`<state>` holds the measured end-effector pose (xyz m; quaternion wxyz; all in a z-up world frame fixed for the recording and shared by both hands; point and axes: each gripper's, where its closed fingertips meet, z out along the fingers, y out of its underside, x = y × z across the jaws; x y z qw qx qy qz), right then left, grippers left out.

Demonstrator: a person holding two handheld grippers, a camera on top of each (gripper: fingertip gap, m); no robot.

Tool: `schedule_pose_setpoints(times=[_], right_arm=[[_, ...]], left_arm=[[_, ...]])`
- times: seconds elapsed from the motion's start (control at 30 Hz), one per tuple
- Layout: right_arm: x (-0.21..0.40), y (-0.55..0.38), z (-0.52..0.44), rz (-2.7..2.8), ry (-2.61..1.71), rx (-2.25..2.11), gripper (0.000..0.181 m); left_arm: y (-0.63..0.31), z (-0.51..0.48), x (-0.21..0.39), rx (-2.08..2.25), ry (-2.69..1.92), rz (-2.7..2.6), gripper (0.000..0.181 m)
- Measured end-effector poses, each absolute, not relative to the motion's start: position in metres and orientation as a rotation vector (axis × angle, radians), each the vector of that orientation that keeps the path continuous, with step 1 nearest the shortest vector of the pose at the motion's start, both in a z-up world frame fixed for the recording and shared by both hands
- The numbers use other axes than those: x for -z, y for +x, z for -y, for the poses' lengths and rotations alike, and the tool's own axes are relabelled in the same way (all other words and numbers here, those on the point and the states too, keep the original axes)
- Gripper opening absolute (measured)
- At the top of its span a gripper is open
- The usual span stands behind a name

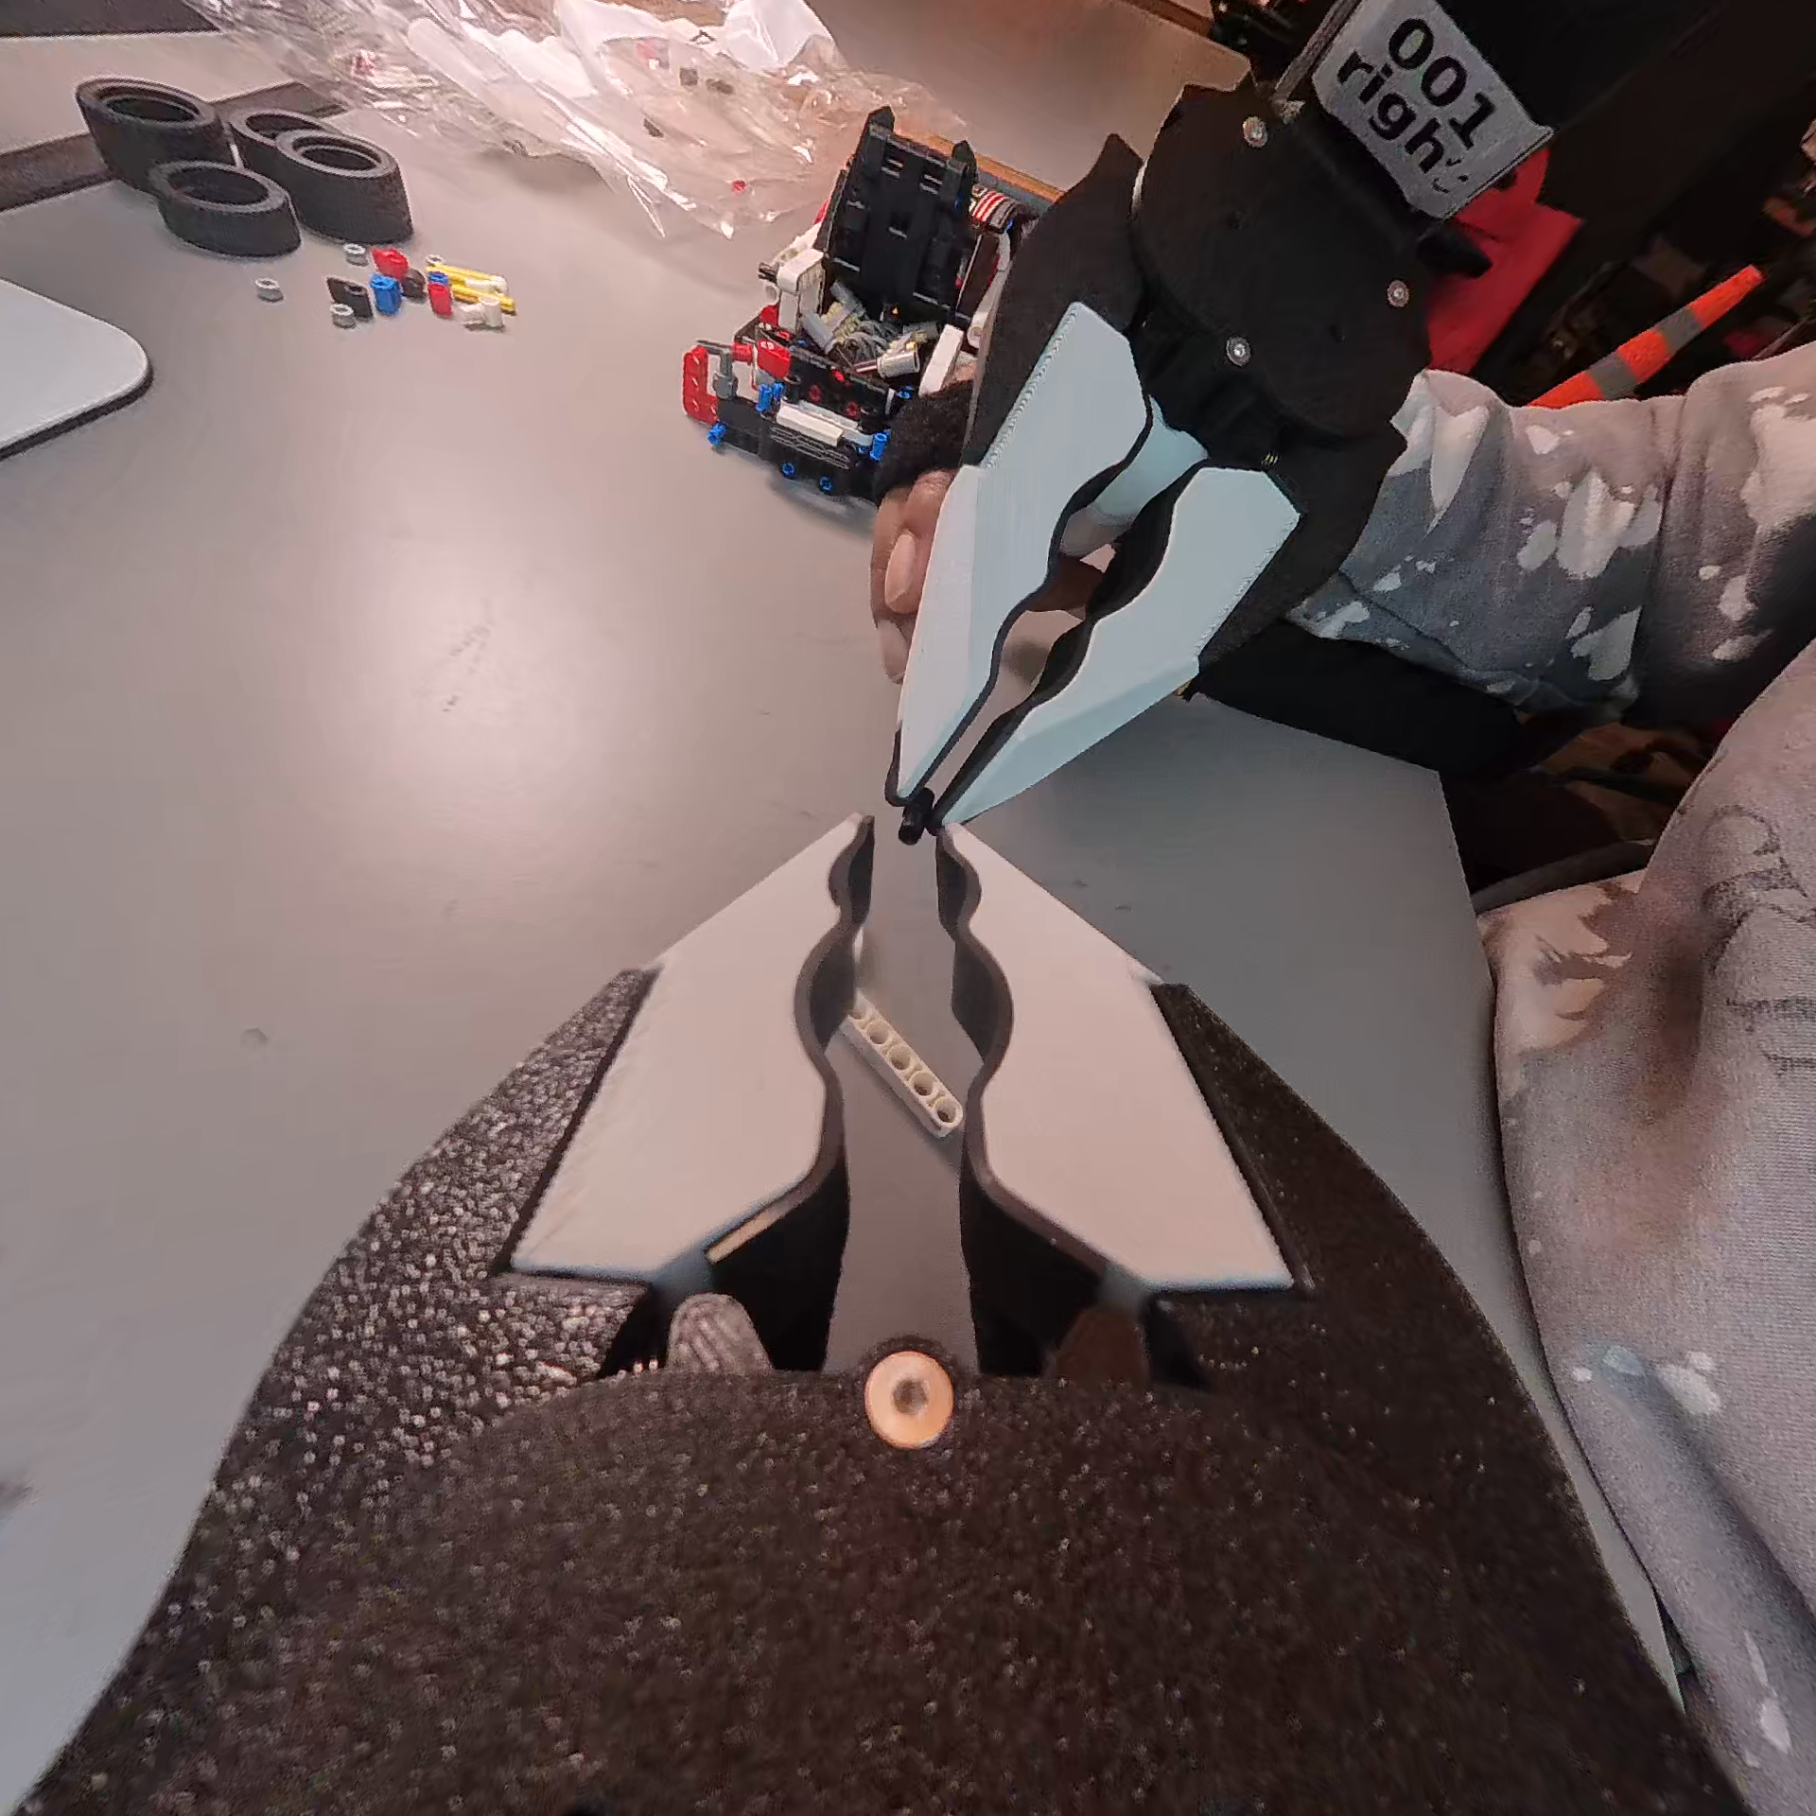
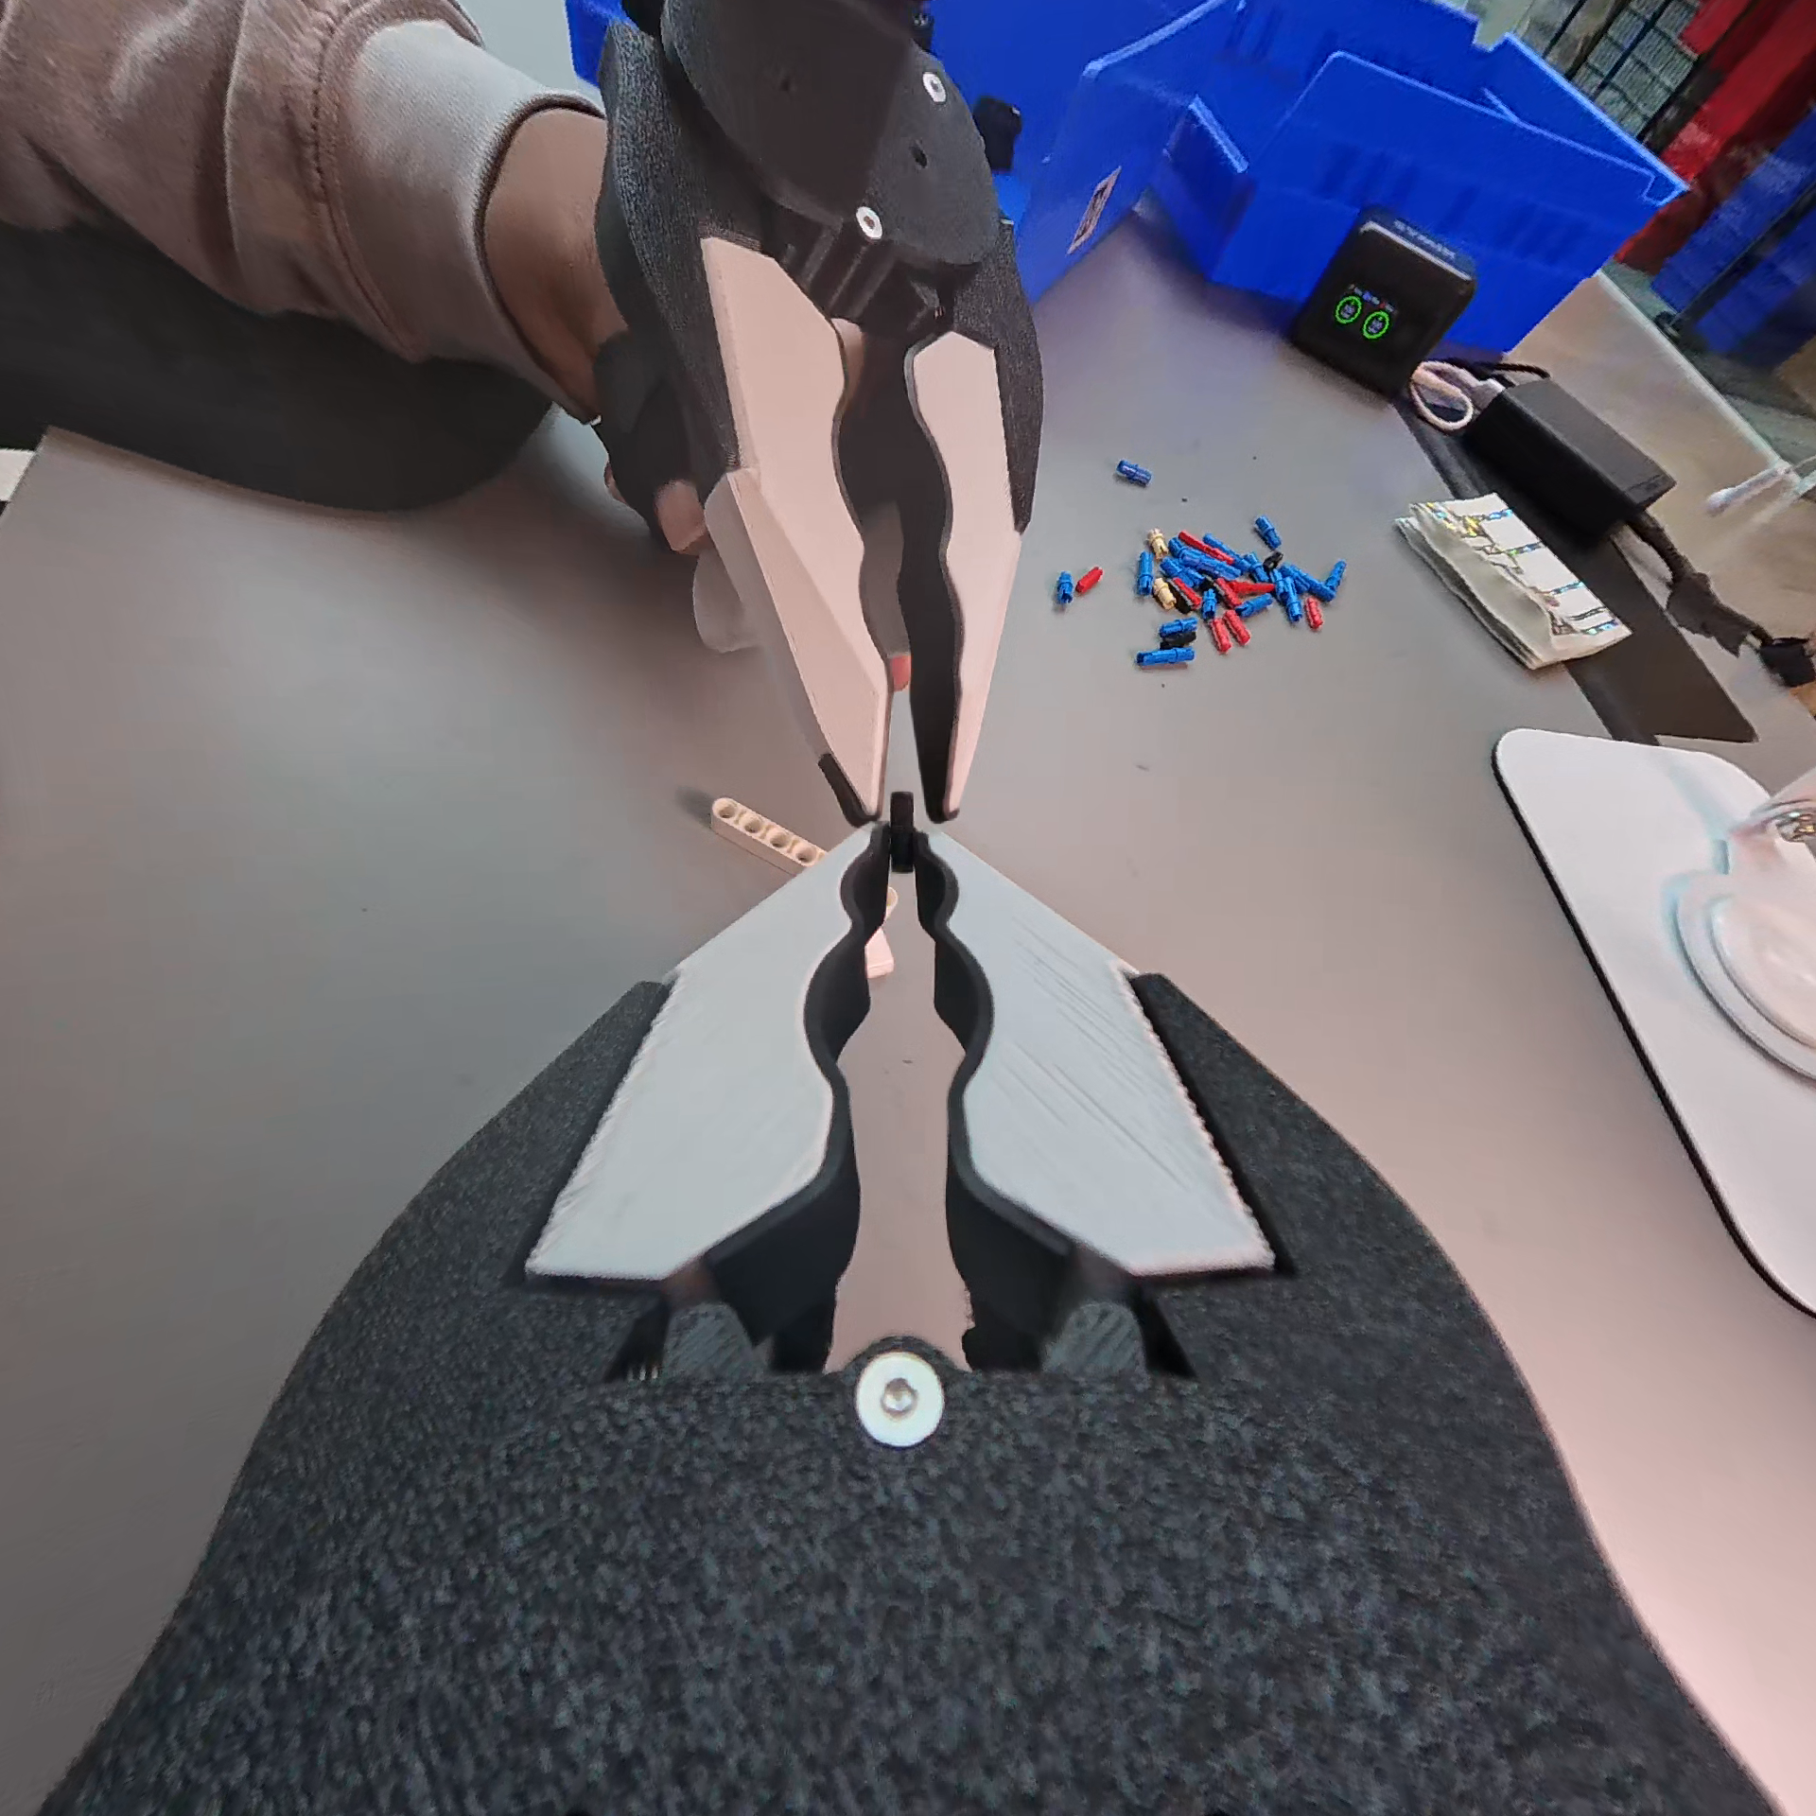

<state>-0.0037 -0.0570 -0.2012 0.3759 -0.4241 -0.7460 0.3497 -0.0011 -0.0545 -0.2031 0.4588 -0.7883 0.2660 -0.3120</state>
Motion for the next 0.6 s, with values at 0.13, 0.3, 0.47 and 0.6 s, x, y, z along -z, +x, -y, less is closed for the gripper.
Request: schedule_pose_setpoints(times=[0.13, 0.3, 0.47, 0.6], right_arm=[[0.202, -0.003, 0.059, 1.919, -1.072, -0.892, 0.004], [0.201, -0.002, 0.062, 1.921, -1.059, -0.904, 0.004], [0.200, -0.004, 0.061, 1.906, -1.072, -0.921, 0.004], [0.202, -0.004, 0.055, 1.896, -1.098, -0.904, 0.012]], left_arm=[[0.001, 0.057, 0.201, 0.805, -1.930, -0.655, 0.004], [0.003, 0.059, 0.199, 0.862, -1.920, -0.643, 0.003], [0.001, 0.058, 0.198, 0.855, -1.918, -0.636, 0.002], [-0.011, 0.052, 0.197, 0.781, -1.927, -0.599, 0.002]])
